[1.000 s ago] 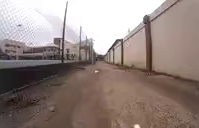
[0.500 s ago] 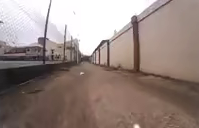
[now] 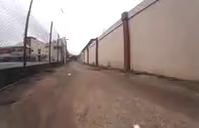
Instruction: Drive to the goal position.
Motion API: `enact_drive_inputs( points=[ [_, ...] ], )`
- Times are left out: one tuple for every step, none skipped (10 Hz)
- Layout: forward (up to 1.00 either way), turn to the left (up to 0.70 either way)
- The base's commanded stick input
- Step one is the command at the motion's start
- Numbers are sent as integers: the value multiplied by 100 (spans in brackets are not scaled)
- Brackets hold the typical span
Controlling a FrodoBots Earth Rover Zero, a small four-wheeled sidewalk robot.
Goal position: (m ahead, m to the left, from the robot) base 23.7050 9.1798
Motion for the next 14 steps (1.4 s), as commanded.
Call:
enact_drive_inputs(
  points=[
    [70,0],
    [70,0],
    [70,0],
    [70,0],
    [70,0],
    [70,0],
    [70,0],
    [70,0],
    [70,0],
    [70,0],
    [70,0],
    [70,0],
    [70,0],
    [70,0]
  ],
)
